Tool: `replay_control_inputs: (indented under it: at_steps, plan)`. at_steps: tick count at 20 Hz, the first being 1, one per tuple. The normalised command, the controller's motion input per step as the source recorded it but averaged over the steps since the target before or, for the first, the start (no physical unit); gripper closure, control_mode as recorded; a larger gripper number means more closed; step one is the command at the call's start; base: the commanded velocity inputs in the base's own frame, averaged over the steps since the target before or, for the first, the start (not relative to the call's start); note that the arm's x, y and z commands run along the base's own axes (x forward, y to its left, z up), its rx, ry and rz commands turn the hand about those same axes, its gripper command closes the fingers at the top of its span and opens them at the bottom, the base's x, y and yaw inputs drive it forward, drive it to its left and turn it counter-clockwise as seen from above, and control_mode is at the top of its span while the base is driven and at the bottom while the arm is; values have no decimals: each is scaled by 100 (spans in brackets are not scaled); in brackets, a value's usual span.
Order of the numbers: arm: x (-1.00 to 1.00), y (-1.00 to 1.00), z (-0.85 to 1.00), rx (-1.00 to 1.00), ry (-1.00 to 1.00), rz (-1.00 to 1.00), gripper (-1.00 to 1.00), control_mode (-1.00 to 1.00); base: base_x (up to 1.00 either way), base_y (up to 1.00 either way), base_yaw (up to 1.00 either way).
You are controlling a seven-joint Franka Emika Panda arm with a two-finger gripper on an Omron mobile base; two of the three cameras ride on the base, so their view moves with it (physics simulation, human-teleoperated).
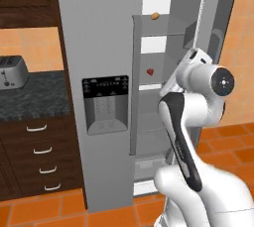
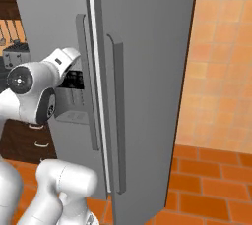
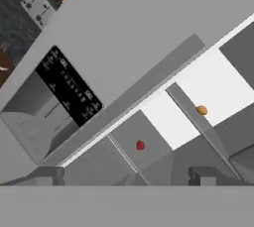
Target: Take the strawberry from the fridge and place it on top of the pancake, located on the dining counter.
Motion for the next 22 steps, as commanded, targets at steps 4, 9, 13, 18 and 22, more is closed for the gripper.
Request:
replay_control_inputs:
  at_steps: [4, 9, 13, 18, 22]
  plan:
    - [95, 7, -14, -17, 14, -32, -100, -100, 0, 0, 0]
    - [91, -13, -3, -5, 15, -34, -100, -100, 0, 0, 0]
    - [79, -57, 0, 0, 13, -30, -100, -100, 0, 0, 0]
    - [71, -63, 0, 0, 10, -20, -100, -100, 0, 0, 0]
    - [19, -84, 0, 0, 8, -11, -100, -100, 0, 0, 0]
